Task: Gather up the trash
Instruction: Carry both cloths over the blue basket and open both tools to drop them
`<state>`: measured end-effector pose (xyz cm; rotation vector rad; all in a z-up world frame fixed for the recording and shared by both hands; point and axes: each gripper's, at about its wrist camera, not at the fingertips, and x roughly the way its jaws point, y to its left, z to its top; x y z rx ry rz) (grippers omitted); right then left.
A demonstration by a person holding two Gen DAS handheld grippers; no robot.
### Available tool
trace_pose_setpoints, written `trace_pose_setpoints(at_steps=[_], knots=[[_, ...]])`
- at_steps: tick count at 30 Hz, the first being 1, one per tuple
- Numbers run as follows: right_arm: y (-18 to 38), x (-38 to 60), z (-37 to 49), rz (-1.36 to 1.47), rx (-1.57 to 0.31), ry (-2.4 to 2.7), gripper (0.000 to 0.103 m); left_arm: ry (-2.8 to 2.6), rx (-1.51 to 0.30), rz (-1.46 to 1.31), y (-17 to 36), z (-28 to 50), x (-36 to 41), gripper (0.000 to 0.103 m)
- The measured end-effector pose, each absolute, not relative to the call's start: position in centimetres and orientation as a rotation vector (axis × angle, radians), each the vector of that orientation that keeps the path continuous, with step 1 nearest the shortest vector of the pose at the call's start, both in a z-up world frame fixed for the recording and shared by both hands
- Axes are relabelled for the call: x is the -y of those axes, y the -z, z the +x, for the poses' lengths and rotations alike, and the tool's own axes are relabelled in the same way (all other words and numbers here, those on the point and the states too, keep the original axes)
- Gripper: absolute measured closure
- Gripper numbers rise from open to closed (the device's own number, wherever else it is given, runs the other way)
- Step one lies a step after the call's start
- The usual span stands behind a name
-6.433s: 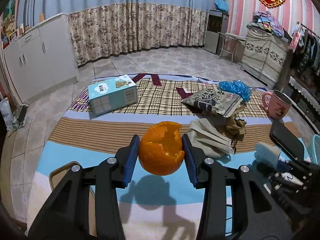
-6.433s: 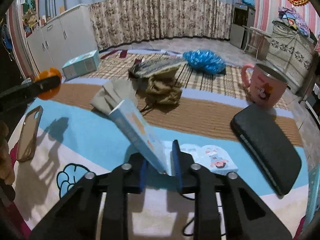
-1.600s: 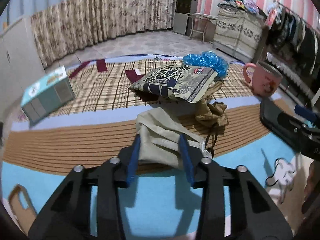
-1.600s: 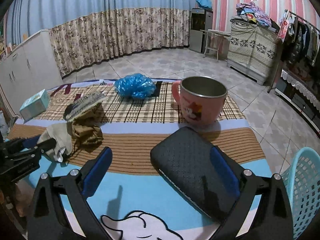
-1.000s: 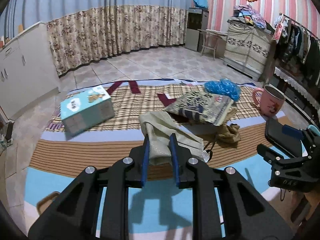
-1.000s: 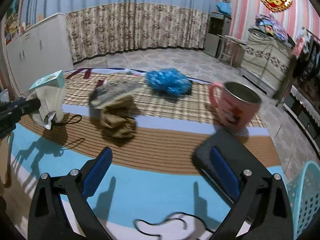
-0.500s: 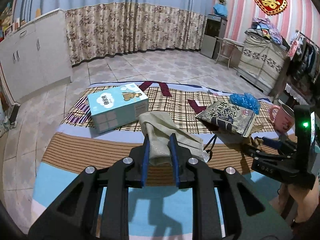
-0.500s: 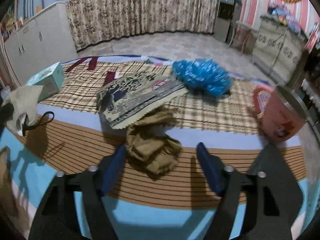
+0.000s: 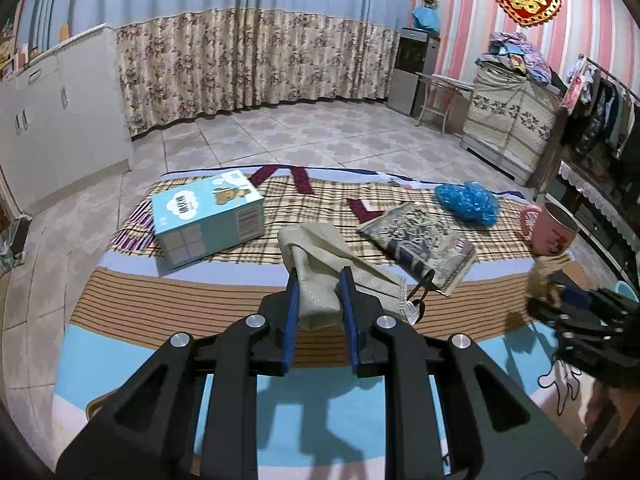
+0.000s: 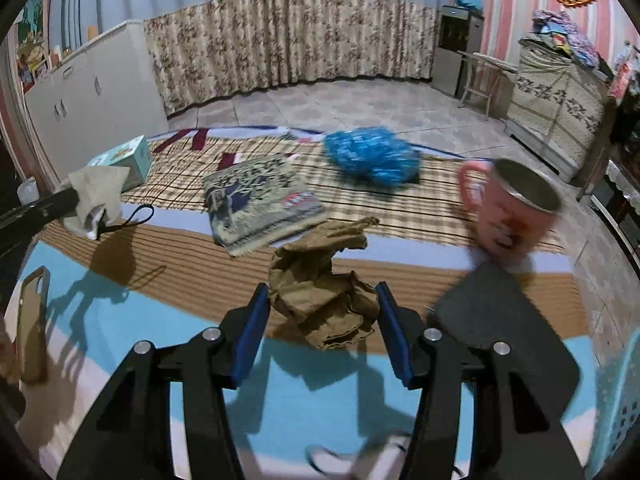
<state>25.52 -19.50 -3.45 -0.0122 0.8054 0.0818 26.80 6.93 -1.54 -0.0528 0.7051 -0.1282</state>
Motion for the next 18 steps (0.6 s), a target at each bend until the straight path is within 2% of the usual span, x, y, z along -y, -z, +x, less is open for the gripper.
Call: trace_pose_setpoints(at_steps=[6, 18], knots=[[1.0, 24.0, 21.3, 0.011, -0.747, -0.026, 0.05, 0.168, -0.7, -0.027, 1.3, 25.8, -4.9, 0.085], [-0.1, 34.0, 13.7, 0.089, -0.687, 0.122, 0.05, 0.297, -0.651, 0.082, -0.4, 22.1, 3.1, 0.085]])
